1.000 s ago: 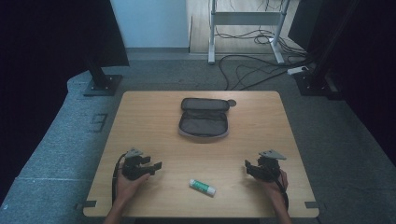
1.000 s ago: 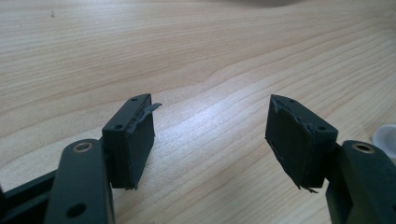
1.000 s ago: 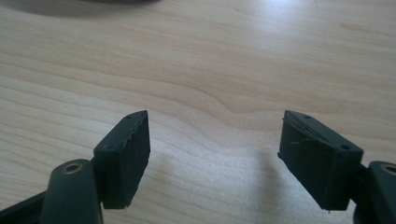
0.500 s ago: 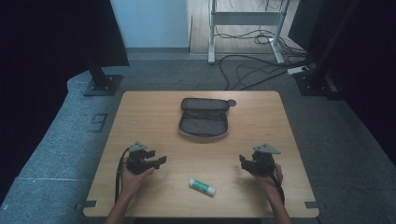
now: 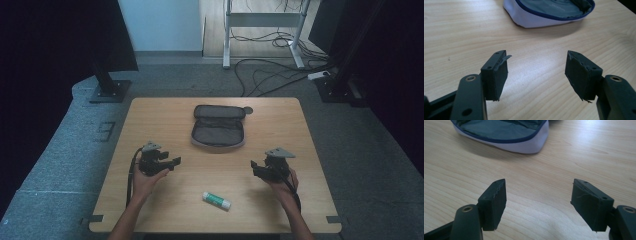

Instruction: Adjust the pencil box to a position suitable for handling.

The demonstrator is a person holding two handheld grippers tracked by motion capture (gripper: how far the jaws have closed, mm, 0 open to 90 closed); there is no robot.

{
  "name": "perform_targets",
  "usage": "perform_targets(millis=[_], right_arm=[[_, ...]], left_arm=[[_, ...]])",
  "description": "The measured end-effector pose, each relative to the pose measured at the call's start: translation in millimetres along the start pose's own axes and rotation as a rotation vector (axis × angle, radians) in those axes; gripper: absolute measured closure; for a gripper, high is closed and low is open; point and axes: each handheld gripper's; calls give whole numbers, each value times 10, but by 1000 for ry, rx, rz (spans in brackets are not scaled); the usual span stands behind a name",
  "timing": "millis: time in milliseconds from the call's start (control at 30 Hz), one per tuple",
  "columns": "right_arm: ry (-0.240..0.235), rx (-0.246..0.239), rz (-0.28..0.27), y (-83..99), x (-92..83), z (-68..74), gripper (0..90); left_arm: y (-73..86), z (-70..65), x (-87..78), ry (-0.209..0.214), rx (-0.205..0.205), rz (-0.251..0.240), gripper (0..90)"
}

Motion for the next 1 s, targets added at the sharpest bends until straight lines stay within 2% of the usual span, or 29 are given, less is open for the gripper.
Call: perform_targets(millis=[167, 267, 400, 633, 1000], right_arm=[[-2, -21, 10, -65, 51, 71, 281], [-13, -13, 12, -106, 74, 108, 285], [-9, -41, 15, -136, 112, 196, 284], [-18, -51, 10, -253, 164, 283, 287], [-15, -67, -7, -411, 189, 368, 293]], left_arm=[[-93, 2, 46, 7, 4, 13, 349], [-155, 4, 74, 4, 5, 15, 349], [-242, -3, 116, 2, 12, 17, 348], [-420, -33, 161, -10, 34, 22, 347], [-545, 27, 288, -22, 29, 24, 350]])
Point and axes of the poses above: each handheld gripper's, and its own axes: x roughly forward along the jaws, y roughly out of its underside, z roughly to its left, and after that the axes turned 15 degrees about y, right-handed
